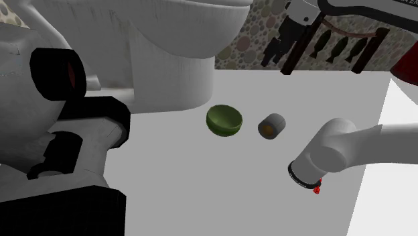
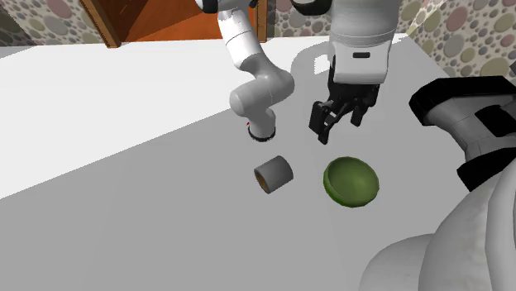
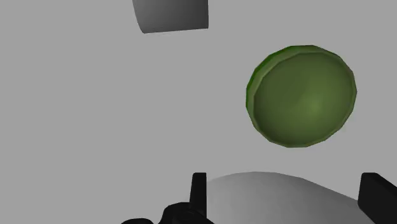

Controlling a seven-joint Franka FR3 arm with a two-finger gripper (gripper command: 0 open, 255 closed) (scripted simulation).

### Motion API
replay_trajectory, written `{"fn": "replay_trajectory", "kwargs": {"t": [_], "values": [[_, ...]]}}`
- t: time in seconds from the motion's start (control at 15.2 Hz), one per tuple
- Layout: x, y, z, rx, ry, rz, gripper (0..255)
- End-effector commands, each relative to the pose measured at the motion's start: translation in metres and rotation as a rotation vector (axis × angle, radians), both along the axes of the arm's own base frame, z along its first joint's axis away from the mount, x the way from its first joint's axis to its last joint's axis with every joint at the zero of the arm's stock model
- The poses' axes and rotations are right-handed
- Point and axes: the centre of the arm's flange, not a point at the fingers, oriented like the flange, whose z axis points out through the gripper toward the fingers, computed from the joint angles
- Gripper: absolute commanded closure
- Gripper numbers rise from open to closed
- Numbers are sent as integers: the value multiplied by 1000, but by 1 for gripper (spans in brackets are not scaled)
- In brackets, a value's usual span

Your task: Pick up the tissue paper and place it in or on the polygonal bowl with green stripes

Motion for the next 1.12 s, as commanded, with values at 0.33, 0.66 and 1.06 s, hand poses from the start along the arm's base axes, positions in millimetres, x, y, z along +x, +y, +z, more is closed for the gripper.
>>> {"fn": "replay_trajectory", "kwargs": {"t": [0.33,0.66,1.06], "values": [[-59,-61,-38,169,-87,223,0],[-100,-126,-90,338,-173,446,0],[-123,-199,-171,541,-277,714,0]]}}
